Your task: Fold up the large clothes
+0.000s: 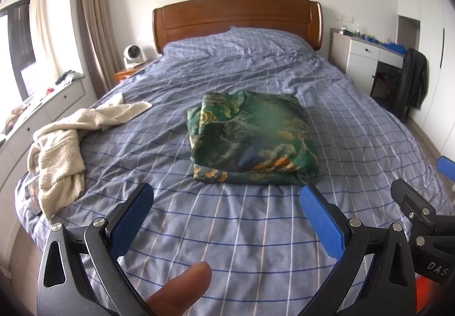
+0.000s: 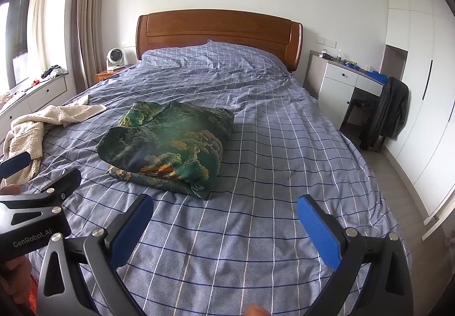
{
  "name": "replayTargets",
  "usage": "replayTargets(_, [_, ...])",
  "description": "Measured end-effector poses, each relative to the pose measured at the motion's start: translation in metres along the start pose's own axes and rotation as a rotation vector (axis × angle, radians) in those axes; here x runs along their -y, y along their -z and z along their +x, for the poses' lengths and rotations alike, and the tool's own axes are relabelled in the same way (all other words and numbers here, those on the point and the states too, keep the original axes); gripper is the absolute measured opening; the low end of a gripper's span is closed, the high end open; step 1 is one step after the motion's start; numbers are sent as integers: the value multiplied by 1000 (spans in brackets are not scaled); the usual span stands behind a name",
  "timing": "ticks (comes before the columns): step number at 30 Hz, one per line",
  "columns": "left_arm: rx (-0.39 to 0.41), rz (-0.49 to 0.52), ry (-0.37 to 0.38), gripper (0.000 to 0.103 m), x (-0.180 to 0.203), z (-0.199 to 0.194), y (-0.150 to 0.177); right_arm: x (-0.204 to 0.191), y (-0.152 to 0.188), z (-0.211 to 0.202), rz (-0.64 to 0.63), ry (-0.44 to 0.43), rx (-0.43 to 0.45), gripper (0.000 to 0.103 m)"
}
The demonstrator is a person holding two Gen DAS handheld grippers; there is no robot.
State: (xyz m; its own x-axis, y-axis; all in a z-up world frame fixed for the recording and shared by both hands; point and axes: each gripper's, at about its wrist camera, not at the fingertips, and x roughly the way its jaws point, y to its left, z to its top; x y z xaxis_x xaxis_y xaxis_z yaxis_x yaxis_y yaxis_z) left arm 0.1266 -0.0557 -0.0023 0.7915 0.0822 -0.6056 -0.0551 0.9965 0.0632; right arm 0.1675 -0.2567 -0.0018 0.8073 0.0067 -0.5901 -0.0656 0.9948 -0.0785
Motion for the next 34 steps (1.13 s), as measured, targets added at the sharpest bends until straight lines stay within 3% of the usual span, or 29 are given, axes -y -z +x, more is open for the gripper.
replayTargets(25, [15,4,-15,103,2,-4,-2,-3,-2,-3,-6,-11,10,103])
replayTargets(34, [18,-40,12,103,-4,-3,-1,-2,-1,-4,-5,-10,4,103])
